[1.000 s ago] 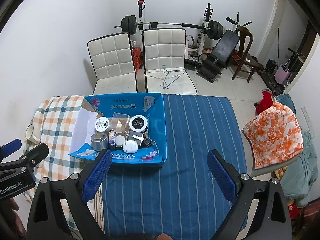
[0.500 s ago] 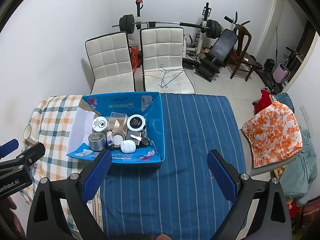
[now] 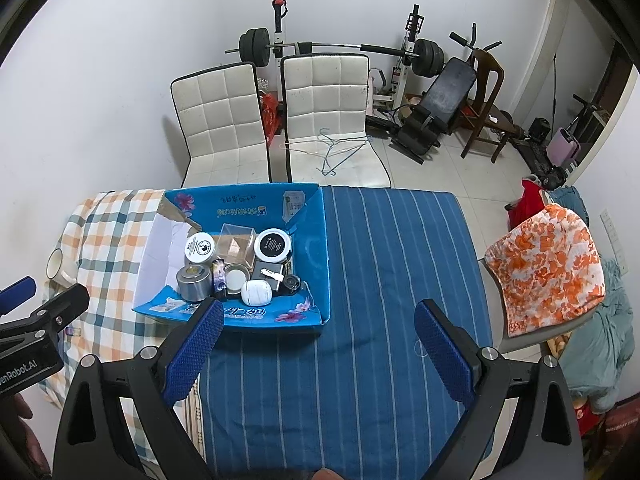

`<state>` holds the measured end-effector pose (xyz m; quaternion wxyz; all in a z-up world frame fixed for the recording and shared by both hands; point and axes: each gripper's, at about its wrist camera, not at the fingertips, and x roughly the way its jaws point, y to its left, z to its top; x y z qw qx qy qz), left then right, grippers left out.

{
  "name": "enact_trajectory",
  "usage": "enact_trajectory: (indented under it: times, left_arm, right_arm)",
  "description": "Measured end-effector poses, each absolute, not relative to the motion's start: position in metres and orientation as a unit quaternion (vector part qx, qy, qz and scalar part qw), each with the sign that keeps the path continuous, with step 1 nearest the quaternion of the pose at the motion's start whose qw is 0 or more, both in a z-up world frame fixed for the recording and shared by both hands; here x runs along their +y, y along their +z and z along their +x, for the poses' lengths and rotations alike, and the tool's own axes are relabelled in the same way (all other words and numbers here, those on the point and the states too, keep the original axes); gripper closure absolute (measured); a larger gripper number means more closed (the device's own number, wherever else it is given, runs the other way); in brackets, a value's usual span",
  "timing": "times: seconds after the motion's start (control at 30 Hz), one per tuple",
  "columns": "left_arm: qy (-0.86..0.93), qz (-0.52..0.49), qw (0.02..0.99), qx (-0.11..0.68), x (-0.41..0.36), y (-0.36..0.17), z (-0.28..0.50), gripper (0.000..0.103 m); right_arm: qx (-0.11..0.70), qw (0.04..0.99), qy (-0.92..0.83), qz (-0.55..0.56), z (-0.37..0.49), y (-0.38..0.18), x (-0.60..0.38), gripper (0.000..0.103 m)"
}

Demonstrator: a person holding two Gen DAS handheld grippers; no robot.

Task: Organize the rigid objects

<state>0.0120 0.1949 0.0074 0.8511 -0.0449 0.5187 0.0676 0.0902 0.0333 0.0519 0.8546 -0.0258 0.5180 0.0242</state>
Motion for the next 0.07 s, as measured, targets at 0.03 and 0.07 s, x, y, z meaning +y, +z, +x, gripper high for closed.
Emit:
enact_trajectory:
  times: [0.03,0.07]
  left_arm:
    - [0.068,-0.045,0.851,0.519,0.1948,0.0073,0.0118,0.001]
    - [0.068,-0.044,0.850,0.520,0.1944,0.0074,0.0123,0.001]
  right_arm:
    - [0.518,0.855,0.024,-0.026,0.0900,0.0517,0.0324,0.005]
    - [0.518,0.854,0.024,-0.026,0.0903,0.0518,0.0333,0.005]
